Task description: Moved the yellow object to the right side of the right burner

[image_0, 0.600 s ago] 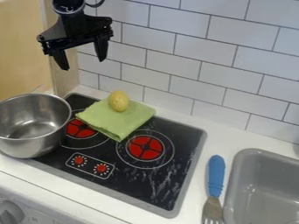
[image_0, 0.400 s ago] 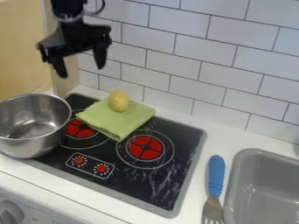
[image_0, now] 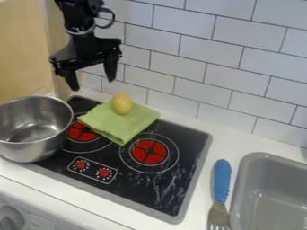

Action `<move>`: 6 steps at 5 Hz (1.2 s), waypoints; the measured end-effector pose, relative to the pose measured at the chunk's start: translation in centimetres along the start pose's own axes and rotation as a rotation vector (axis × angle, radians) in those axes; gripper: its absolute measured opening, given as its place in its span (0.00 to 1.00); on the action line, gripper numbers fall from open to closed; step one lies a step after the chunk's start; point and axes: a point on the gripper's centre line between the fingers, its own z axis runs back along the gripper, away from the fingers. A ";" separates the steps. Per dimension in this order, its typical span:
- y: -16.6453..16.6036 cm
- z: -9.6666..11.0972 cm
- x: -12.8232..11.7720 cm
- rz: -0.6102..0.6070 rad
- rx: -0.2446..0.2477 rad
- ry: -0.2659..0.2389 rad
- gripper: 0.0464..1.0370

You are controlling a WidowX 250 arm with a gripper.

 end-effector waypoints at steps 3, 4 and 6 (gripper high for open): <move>-1.3 -3.4 -0.5 -0.025 -0.023 0.077 0.96; -2.3 -3.8 -0.3 -0.059 -0.030 0.078 0.96; -3.7 -5.4 -0.8 -0.088 -0.072 0.115 0.96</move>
